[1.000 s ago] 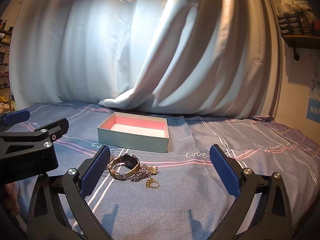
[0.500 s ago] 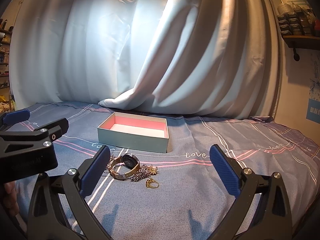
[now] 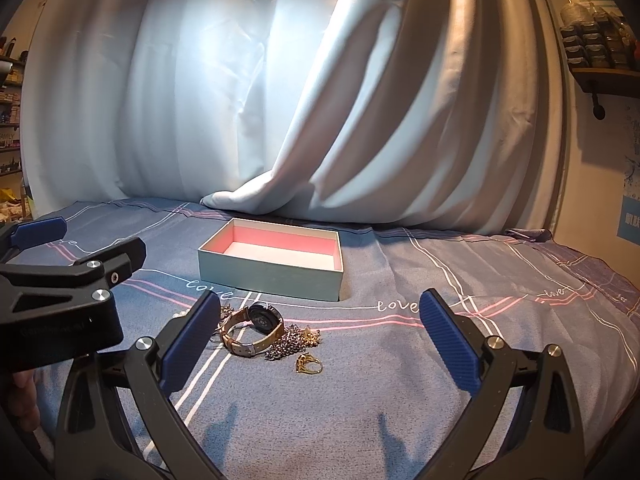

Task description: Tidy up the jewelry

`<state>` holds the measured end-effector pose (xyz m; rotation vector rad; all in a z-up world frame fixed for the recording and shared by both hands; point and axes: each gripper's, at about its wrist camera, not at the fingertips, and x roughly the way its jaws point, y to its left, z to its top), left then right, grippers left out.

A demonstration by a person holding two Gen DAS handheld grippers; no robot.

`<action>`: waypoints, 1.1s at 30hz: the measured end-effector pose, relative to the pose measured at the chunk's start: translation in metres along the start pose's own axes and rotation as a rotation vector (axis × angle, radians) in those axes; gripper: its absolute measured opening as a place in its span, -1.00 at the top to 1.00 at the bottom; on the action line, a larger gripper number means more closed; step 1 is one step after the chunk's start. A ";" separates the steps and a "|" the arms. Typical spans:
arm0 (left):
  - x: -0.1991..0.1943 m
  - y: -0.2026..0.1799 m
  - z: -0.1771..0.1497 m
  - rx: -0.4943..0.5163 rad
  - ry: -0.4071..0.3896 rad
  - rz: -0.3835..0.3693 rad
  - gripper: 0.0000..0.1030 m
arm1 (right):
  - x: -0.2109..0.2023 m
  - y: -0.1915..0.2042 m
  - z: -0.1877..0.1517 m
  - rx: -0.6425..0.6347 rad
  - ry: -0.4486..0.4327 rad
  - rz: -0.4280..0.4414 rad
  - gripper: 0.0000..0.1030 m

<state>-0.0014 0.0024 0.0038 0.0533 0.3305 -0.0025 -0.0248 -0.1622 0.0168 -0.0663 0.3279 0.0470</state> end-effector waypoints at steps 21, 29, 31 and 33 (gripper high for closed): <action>0.100 0.033 -0.003 -0.105 0.587 -0.122 -0.88 | 0.102 -0.009 -0.001 -0.050 0.549 0.092 -0.89; 0.149 0.014 -0.013 0.047 0.700 -0.160 -0.88 | 0.141 -0.007 -0.020 -0.147 0.701 0.163 -0.50; 0.156 0.015 -0.012 0.037 0.711 -0.178 -0.88 | 0.143 -0.005 -0.020 -0.146 0.701 0.175 -0.48; 0.159 0.019 -0.007 0.023 0.705 -0.180 -0.88 | 0.144 -0.004 -0.016 -0.132 0.693 0.179 -0.48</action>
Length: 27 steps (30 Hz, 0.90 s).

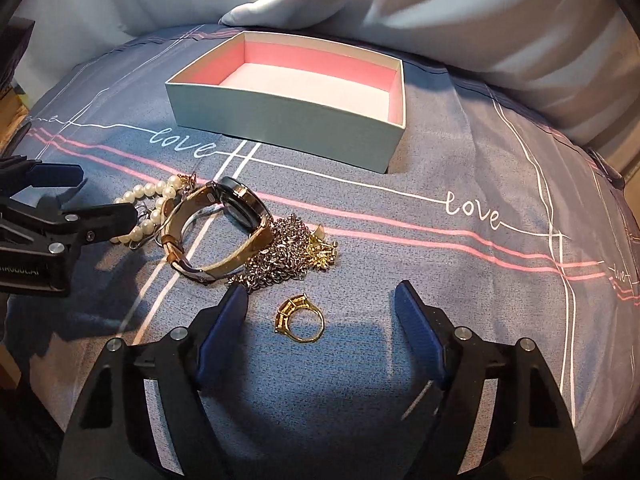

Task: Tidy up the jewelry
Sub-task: 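Close the left tool on the pearl bracelet while the right tool grasps a small gold earring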

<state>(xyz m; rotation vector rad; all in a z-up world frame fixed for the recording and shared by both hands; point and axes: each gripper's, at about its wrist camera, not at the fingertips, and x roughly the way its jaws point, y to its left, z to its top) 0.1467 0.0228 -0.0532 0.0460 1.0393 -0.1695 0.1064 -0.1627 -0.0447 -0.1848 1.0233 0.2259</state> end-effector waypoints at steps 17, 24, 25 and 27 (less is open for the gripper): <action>0.014 -0.010 0.006 0.060 0.013 -0.070 0.76 | 0.001 0.022 -0.001 -0.083 0.020 0.068 0.70; 0.014 -0.015 0.006 0.071 0.009 -0.097 0.82 | -0.004 0.012 -0.002 -0.024 -0.004 0.120 0.85; 0.012 -0.013 0.006 0.058 0.010 -0.115 0.82 | -0.006 0.010 -0.001 -0.011 -0.013 0.122 0.86; 0.004 -0.011 0.007 0.044 -0.012 -0.125 0.82 | -0.013 0.005 0.001 0.003 -0.034 0.127 0.87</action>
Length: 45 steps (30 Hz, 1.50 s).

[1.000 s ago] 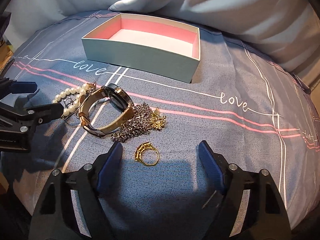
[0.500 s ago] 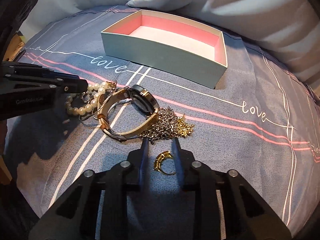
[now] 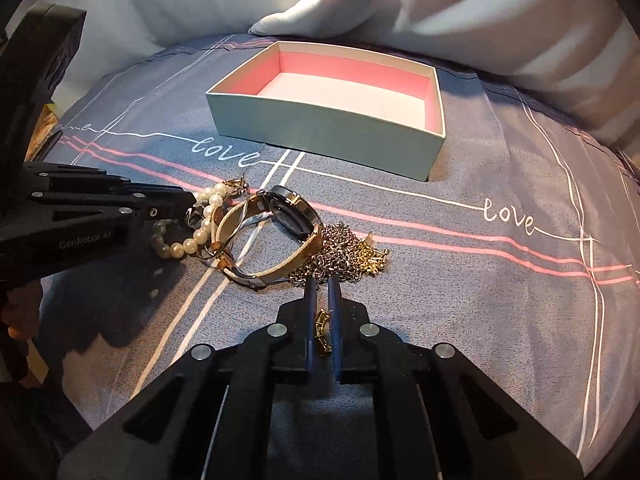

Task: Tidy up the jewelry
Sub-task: 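Close the left tool on the pearl bracelet while the right tool grasps a small gold earring, then drop the pearl bracelet into the pink box while the right tool drops its earring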

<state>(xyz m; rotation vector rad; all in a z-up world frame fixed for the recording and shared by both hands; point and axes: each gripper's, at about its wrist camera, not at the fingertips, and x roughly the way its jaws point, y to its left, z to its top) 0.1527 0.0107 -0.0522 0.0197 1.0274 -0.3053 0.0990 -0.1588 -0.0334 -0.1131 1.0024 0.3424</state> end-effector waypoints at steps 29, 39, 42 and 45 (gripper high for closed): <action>-0.060 -0.002 0.095 -0.029 -0.249 -0.048 0.82 | -0.018 -0.030 0.112 -0.008 -0.155 0.026 0.94; -0.025 0.013 0.138 -0.088 -0.211 0.007 0.81 | 0.008 -0.034 0.166 -0.010 -0.156 -0.008 0.93; -0.016 0.016 0.136 -0.100 -0.176 -0.007 0.28 | 0.024 -0.034 0.162 -0.015 -0.088 -0.018 0.90; -0.025 0.014 0.124 -0.079 -0.208 0.021 -0.43 | 0.028 -0.034 0.146 -0.024 -0.077 -0.081 -0.22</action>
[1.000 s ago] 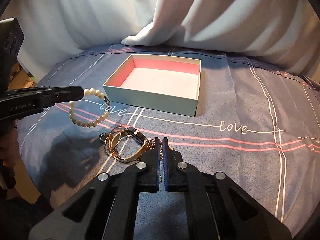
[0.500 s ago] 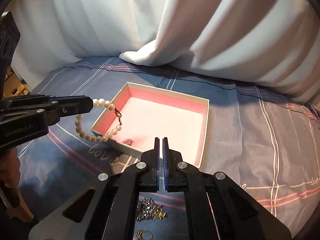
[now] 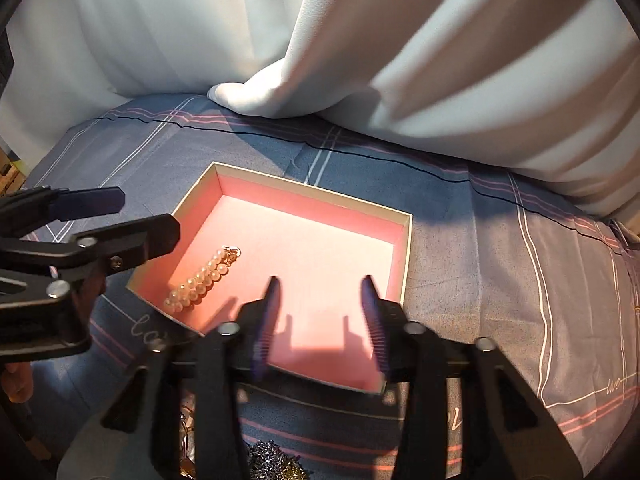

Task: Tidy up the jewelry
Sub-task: 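Drop the pearl bracelet into the pink box while the right tool drops its earring, then close the right tool on the gold ring while the left tool grasps a small earring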

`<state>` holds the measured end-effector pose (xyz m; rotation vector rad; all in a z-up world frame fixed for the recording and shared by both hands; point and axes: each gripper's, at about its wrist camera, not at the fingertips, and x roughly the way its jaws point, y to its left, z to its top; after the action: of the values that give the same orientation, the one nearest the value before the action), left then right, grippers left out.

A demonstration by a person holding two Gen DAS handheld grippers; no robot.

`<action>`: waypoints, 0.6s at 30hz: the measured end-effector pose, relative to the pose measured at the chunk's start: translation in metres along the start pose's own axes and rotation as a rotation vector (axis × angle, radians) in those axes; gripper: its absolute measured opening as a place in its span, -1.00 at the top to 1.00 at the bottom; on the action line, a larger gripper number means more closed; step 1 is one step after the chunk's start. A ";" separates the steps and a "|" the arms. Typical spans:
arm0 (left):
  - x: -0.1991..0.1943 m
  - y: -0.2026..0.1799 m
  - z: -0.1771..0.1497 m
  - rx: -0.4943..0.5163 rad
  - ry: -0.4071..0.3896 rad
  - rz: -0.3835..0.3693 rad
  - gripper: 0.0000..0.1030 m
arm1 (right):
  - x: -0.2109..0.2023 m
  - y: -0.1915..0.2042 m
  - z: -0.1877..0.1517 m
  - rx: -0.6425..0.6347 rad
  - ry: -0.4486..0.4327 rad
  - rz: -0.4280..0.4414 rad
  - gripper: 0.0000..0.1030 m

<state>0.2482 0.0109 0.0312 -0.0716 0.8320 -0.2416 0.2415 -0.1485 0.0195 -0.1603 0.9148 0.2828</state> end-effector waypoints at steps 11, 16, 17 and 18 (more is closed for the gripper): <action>-0.016 0.013 -0.123 -0.038 0.130 -0.031 -0.61 | -0.040 0.012 -0.126 0.063 0.047 0.037 -0.61; -0.019 0.007 -0.150 0.070 0.124 0.032 -0.63 | -0.055 0.020 -0.161 0.089 0.058 0.047 -0.60; -0.017 0.005 -0.151 0.086 0.136 0.037 -0.63 | -0.056 0.022 -0.164 0.085 0.059 0.037 -0.53; -0.014 0.004 -0.152 0.095 0.144 0.037 -0.63 | -0.055 0.024 -0.166 0.075 0.062 0.043 -0.46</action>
<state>0.1272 0.0234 -0.0616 0.0509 0.9627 -0.2534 0.0765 -0.1773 -0.0364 -0.0808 0.9901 0.2841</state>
